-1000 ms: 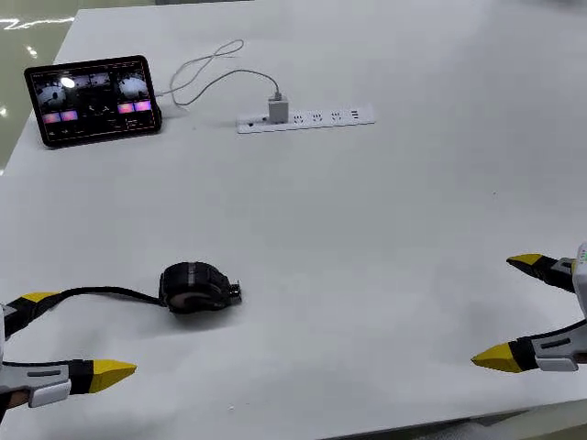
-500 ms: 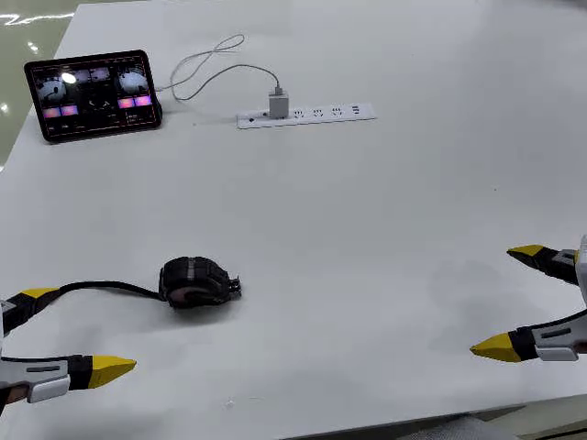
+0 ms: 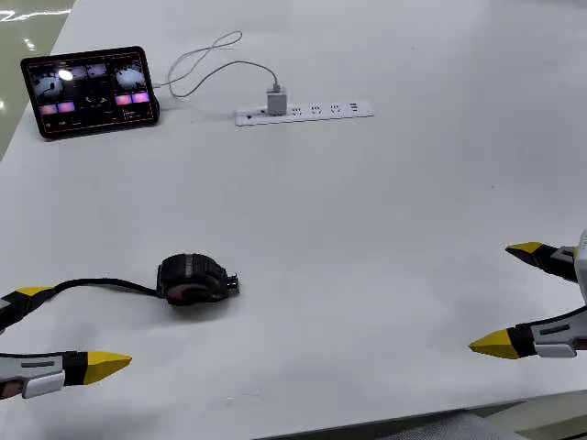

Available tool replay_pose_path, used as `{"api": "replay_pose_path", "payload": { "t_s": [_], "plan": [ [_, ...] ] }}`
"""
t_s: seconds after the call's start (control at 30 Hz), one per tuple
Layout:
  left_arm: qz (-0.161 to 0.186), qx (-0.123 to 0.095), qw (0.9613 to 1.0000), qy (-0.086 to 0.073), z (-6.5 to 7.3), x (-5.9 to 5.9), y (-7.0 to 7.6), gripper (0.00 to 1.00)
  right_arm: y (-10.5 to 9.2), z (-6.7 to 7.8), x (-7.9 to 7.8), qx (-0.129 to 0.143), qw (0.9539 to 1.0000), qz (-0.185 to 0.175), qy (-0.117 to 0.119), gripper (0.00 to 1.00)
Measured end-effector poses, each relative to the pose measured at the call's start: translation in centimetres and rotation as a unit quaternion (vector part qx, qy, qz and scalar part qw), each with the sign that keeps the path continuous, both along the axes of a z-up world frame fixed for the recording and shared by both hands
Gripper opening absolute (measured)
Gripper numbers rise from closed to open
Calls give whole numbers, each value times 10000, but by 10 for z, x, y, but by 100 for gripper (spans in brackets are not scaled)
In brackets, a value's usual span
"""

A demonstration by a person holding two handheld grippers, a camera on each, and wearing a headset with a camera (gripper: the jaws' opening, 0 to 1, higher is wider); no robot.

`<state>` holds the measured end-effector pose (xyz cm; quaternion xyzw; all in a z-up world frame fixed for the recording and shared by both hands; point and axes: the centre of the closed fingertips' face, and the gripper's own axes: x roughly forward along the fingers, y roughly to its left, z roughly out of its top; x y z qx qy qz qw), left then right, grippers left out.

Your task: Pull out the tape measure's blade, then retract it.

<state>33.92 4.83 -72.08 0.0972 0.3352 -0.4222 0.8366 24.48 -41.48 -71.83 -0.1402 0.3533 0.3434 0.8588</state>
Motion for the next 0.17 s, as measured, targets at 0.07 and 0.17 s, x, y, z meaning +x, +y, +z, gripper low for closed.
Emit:
{"api": "replay_pose_path", "payload": {
  "t_s": [0.07, 0.17],
  "plan": [
    [-15, -12, 10000, 50, 0, -2, -1, 99, 1, 1, 1, 7, 10000, -2, -9, 99],
    [-25, 1, 10000, 16, -1, -1, 1, 99, 3, 2, 1, 8, 10000, 12, -20, 99]
  ]
}}
